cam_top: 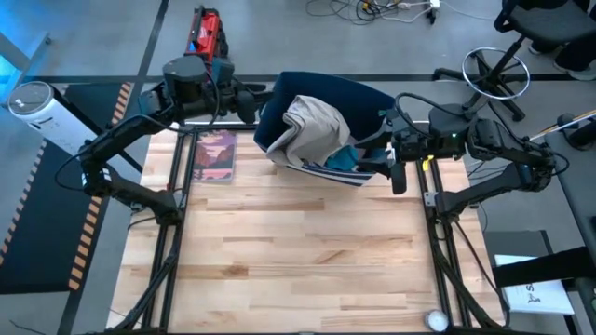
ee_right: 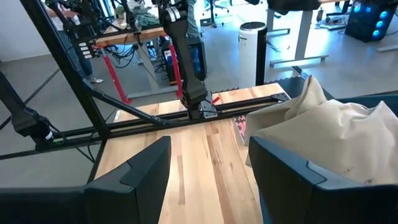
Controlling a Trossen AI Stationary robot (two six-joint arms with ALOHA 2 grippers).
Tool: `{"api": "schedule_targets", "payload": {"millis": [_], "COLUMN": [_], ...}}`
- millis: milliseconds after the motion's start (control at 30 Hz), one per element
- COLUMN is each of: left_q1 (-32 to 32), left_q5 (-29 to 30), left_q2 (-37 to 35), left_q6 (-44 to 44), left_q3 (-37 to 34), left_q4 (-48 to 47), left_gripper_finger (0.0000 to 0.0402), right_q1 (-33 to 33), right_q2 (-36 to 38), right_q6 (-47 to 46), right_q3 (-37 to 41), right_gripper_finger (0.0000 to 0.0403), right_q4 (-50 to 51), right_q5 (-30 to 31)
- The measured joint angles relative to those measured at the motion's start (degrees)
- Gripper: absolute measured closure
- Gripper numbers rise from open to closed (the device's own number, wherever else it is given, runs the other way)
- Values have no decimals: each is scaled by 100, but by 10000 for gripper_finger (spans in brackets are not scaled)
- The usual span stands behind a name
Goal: Sort clothes
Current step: Put the gray pants into the blue laundry bin
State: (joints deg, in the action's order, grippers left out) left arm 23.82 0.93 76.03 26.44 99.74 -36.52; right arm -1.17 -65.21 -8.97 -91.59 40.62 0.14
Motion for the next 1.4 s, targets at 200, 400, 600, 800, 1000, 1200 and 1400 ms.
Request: {"api": "schedule_targets", "payload": {"millis": [200,400,600,800,1000,1200,1400], "left_q1": [-333,-829,-1434,-2082,-2701,-2993,-3262], "left_q5": [2,200,266,440,1337,1371,1704], "left_q2": [-138,-245,-274,-117,-227,-308,-306], "left_q6": [-22,1,157,219,29,203,284], "left_q3": [0,0,0,0,0,0,0], "left_q4": [-511,-922,-1688,-1792,-1180,-925,-904], "left_gripper_finger": [176,168,179,216,273,324,351], "right_q1": [0,-17,-28,-299,-1019,-1880,-2627], "right_q2": [0,0,35,-400,-1401,-2277,-3120], "right_q6": [-8,66,66,543,941,963,1163], "right_q3": [-2,-2,-7,-17,0,-6,-7], "right_gripper_finger": [201,202,206,259,377,394,401], "right_q4": [-13,-13,-21,-83,-776,-759,-438], "right_q5": [9,146,140,142,-284,-663,-680]}}
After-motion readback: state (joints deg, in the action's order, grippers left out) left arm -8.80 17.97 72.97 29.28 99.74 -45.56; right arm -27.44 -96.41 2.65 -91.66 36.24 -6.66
